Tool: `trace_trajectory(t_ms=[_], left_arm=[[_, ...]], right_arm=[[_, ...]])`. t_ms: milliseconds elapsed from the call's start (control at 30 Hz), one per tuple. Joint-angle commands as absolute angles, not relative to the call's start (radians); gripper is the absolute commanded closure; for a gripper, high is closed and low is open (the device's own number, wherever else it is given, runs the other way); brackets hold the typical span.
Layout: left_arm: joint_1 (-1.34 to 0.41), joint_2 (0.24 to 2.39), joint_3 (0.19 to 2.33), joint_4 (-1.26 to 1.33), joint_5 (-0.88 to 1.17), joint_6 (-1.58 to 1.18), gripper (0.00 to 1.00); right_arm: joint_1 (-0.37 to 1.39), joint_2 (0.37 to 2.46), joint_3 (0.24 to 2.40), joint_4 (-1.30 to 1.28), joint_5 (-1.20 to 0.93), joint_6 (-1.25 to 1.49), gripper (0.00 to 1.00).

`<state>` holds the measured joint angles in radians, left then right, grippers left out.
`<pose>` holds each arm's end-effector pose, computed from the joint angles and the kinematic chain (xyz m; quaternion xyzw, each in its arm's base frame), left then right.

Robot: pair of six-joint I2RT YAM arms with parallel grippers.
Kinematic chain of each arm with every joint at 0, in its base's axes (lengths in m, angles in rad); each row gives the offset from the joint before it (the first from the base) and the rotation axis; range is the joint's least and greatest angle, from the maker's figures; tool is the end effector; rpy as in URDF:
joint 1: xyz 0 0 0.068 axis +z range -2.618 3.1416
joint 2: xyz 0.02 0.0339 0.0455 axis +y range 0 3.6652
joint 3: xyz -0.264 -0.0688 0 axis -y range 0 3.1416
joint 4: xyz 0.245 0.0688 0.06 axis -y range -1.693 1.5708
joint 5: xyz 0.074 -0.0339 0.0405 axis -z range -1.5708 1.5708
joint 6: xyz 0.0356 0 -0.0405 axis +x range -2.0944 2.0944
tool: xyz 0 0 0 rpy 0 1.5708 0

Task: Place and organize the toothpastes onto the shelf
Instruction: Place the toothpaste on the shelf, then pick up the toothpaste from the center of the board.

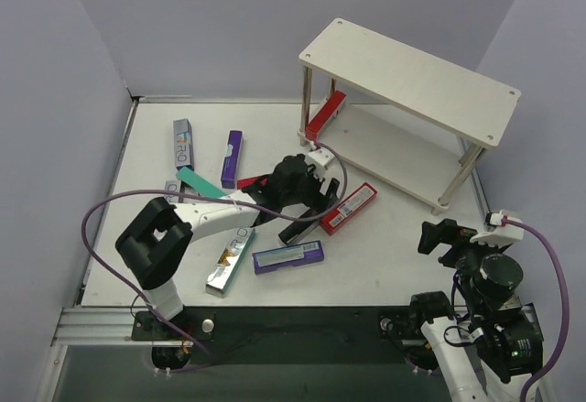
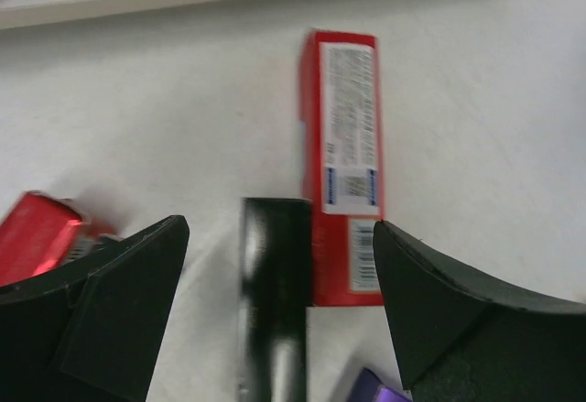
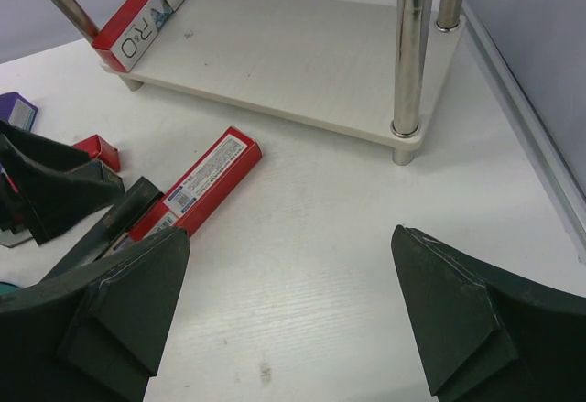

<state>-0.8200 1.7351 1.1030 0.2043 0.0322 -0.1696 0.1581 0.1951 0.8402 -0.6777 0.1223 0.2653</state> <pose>0.2693 -0.2903 0.2321 0.2769 0.7941 -0.2687 0.4695 0.0303 0.0004 0.3564 0.0809 0.7139 0.1029 0.6879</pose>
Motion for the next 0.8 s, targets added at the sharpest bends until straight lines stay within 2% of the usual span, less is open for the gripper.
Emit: trace_trajectory(t_ms=[0,267,767], left_arm=[[-0.931,1.703,1.103,0.141,0.008,-0.054,0.07],[-1.084,1.782,1.169,0.026,-0.149,-0.038,0.06],[-1.088,1.937,1.350,-0.202,-0.209,-0.083,0.06]], right_arm=[[0.163,0.212,0.833,-0.658,0.106,0.291,0.00],[0.163,0.222,0.822,-0.657,0.092,0.293,0.00],[0.161,0.250,0.821,-0.652,0.092,0.276,0.00]])
